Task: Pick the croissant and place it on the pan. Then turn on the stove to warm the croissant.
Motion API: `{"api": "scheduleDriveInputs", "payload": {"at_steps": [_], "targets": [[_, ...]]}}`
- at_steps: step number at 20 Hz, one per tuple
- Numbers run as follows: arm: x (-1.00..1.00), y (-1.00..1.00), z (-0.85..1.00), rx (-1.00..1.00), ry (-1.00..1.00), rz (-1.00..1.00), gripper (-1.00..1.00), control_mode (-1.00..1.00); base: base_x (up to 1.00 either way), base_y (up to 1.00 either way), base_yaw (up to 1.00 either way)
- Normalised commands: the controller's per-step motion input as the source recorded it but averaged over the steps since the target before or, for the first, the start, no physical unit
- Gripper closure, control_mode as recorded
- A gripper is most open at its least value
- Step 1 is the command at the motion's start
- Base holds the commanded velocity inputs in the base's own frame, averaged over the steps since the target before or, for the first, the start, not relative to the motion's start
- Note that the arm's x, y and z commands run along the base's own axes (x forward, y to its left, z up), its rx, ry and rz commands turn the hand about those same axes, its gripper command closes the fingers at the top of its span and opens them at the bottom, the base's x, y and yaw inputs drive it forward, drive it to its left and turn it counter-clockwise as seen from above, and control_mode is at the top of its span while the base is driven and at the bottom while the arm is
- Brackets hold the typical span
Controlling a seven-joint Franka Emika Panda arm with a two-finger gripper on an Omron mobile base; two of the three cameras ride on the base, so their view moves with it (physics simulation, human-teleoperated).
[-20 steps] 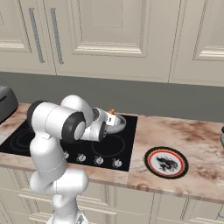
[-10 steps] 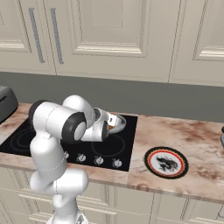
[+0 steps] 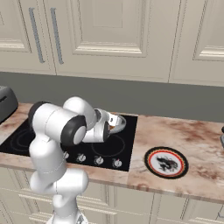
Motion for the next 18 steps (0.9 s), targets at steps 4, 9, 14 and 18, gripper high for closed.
{"api": "scheduleDriveInputs", "payload": {"at_steps": [4,9,14,18], "targets": [[-0.23,0.09,0.32,0.00,-0.07,0.00,-1.00,-1.00,0.00,0.00,0.00],[-0.12,0.12,0.21,0.00,-0.04,0.00,-1.00,-1.00,0.00,0.00,0.00],[-0.04,0.00,0.17,0.04,0.05,0.00,-1.00,-1.00,0.00,0.00,0.00],[-0.52,0.02,0.56,0.10,0.05,0.00,-1.00,-1.00,0.00,0.00,0.00]]}}
